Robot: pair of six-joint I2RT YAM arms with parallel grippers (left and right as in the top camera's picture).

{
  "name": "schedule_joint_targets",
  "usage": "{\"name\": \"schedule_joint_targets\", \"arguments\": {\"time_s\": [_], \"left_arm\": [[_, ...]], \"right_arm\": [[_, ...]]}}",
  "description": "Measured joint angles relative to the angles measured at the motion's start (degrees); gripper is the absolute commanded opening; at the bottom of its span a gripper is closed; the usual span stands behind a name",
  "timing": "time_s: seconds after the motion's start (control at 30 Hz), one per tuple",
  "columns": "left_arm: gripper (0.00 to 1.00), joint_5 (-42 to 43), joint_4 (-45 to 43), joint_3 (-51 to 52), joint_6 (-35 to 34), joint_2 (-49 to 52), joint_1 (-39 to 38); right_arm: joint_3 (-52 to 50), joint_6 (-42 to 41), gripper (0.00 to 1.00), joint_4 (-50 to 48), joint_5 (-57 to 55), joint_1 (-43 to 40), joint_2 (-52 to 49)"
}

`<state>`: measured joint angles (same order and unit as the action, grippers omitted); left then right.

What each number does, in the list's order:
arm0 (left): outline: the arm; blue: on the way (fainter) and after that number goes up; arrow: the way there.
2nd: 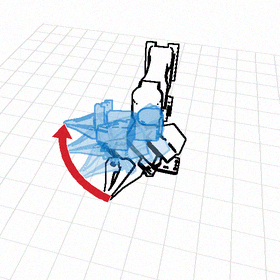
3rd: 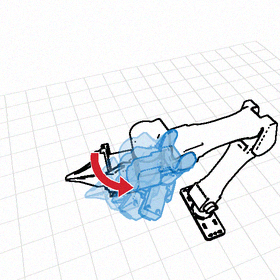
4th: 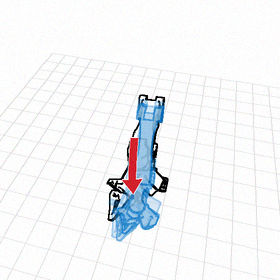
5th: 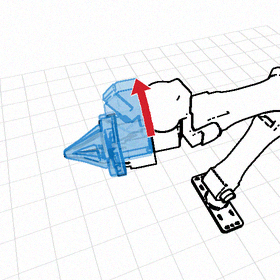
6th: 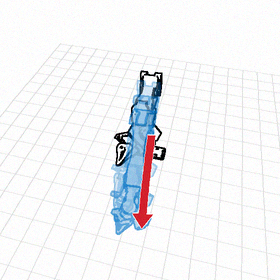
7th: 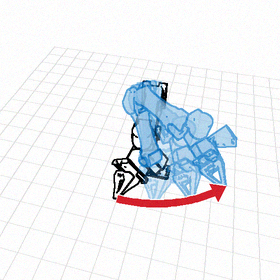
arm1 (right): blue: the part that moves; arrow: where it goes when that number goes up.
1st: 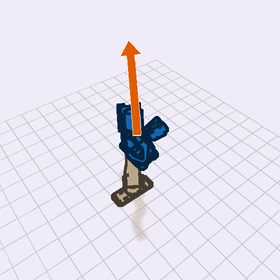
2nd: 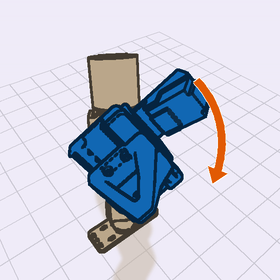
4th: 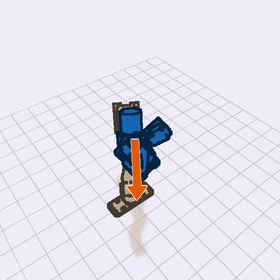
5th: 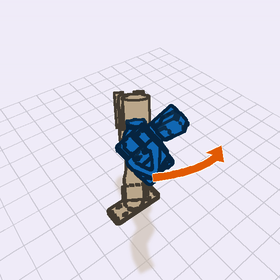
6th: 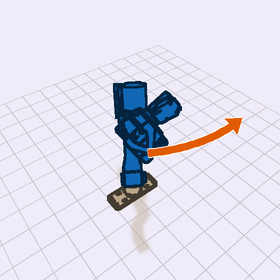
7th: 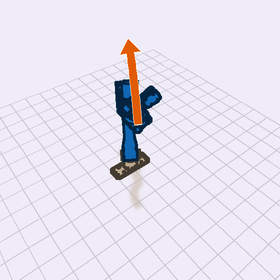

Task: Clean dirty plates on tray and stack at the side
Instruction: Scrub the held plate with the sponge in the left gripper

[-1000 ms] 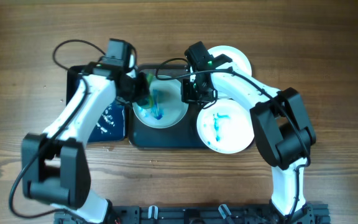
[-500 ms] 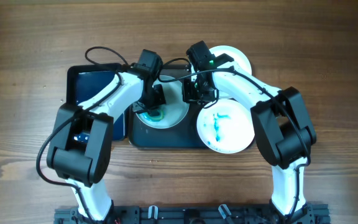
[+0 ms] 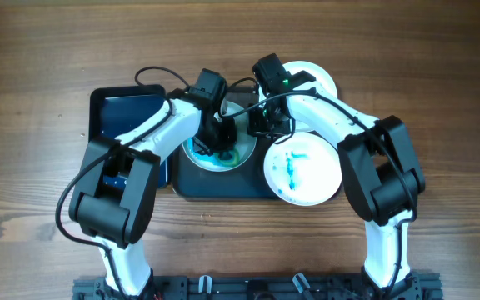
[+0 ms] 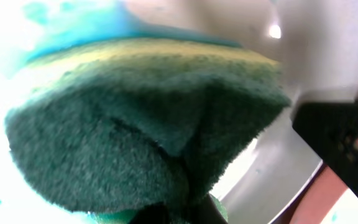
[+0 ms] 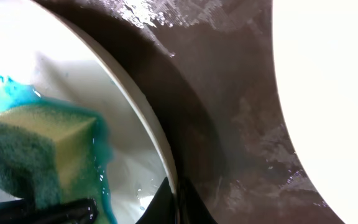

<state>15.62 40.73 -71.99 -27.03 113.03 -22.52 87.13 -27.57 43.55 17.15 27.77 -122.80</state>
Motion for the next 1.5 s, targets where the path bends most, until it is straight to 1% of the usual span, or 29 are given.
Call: {"name": "schedule_joint_targets", "arguments": {"time_s": [0.13,0.2,0.3,0.37,0.4,0.5,0.6,0.67,0.73,0.77,0.83,0.9,0.93,1.0,1.07,1.13,1.2,1.23,1.3,1.4,1.47,1.5], "left_arm": [[0.04,-6.38,1.51,-0.74,-6.95,-0.15,0.09],[0.04,-9.79,2.6,-1.05,-9.03,-0.24,0.09],[0.04,-12.85,3.26,-1.16,-10.62,-0.33,0.07],[0.04,-13.03,3.3,-1.16,-10.32,-0.33,0.07],[0.04,-12.72,3.17,-1.16,-9.44,-0.33,0.11],[0.04,-7.52,2.64,-1.03,-1.73,-0.33,1.42],[0.04,-1.11,1.88,-0.57,5.03,-0.28,3.1],[0.04,0.9,0.83,-0.37,7.28,-0.07,3.19],[0.04,0.28,-0.63,-0.17,6.75,-0.04,3.13],[0.04,-1.29,-1.31,-0.22,5.33,-0.04,3.08],[0.04,-7.56,-1.4,-1.14,1.99,-0.04,2.21],[0.04,-18.91,-1.6,-2.25,-0.85,0.02,1.92],[0.04,-22.4,-1.53,-2.49,-1.42,0.17,2.1],[0.04,-27.17,-0.85,-2.86,-2.47,0.44,2.34],[0.04,-29.42,0.5,-2.95,-3.37,0.46,2.29],[0.04,-27.89,3.04,-3.21,-3.39,0.46,2.34],[0.04,-22.77,5.07,-3.32,-1.14,0.46,2.34],[0.04,-18.58,6.01,-3.45,1.09,0.46,2.49],[0.04,-6.95,7.02,-3.52,6.73,0.46,2.4],[0.04,3.15,6.12,-3.52,10.71,0.66,0.66],[0.04,4.94,4.2,-3.52,11.15,0.81,-0.04],[0.04,4.48,1.77,-3.52,10.23,0.92,-0.26]], "right_arm": [[0.0,-0.02,0.04,-0.61,1.4,0.52,0.0],[0.0,-0.04,0.04,-0.74,1.9,0.85,0.0],[0.0,-0.02,0.04,-0.74,3.43,0.33,0.0],[0.0,0.22,0.04,-0.63,6.1,-0.79,-0.46],[0.02,0.81,0.04,-0.74,8.66,-1.73,-1.07],[0.35,1.92,0.04,-0.7,14.91,-3.89,-2.73],[0.35,2.23,0.04,-0.79,16.44,-4.42,-3.04],[0.35,2.34,0.04,-0.81,16.5,-4.42,-3.06],[0.35,2.34,0.04,-0.87,16.48,-4.63,-3.06],[0.35,2.34,0.04,-1.05,16.5,-4.79,-3.08],[0.42,2.34,0.04,-1.25,16.52,-4.79,-3.21],[0.46,2.34,0.04,-1.2,16.7,-4.79,-3.21],[0.46,2.34,0.04,-1.22,16.7,-4.79,-3.23],[0.46,2.34,0.04,-1.22,16.72,-4.79,-3.23],[0.46,2.34,0.04,-1.2,16.72,-4.79,-3.26],[0.46,2.36,0.04,-1.22,16.74,-4.79,-3.26],[0.46,2.43,0.04,-1.14,16.72,-4.79,-3.26],[0.46,2.56,0.04,-1.03,16.72,-4.79,-3.26],[0.46,3.13,0.04,-0.96,16.72,-4.94,-3.26],[0.46,3.23,0.04,-0.96,16.72,-4.96,-3.26],[0.46,3.26,0.04,-0.96,16.72,-4.96,-3.26],[0.46,3.26,0.04,-0.87,16.72,-4.96,-3.26]]}}
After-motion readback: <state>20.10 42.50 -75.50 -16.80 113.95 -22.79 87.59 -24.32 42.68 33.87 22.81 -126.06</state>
